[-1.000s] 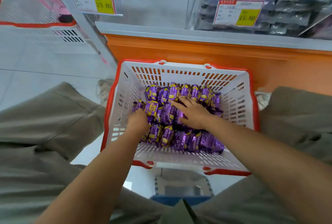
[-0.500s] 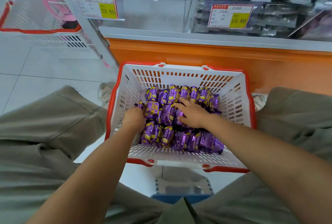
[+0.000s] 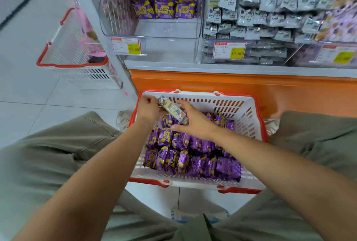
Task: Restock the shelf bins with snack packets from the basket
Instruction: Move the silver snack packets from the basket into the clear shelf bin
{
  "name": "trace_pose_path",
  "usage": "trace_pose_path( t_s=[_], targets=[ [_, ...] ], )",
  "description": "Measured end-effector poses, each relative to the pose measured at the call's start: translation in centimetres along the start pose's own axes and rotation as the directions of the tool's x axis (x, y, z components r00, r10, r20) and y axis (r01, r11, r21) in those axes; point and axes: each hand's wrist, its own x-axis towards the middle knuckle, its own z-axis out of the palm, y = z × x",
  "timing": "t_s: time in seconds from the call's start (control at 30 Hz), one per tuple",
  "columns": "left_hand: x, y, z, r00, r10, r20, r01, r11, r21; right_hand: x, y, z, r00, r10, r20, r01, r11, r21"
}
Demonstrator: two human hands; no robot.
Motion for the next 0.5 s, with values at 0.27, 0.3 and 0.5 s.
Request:
trace_pose_path(
  t_s=[0.27, 0.3, 0.5],
  targets=[
    [-4.8, 5.2, 2.7, 0.97, 0.156, 0.186, -0.115, 0.969, -0.217, -3.6, -2.4, -4.9, 0.898, -0.171, -0.405, 0.153, 0.985, -0.076],
    [-5.3, 5.8, 2.9, 0.955, 0.187, 0.232, -0.139, 0.969, -0.206, -4.1, -2.5, -5.7, 0.889, -0.187, -0.417, 0.171, 0.982, -0.077],
    [-7.8, 9.1, 3.5, 0.832, 0.272, 0.483, -0.255, 0.962, -0.101, -7.3, -4.0, -11.0, 0.815, -0.212, -0.54, 0.225, 0.973, -0.043]
  ],
)
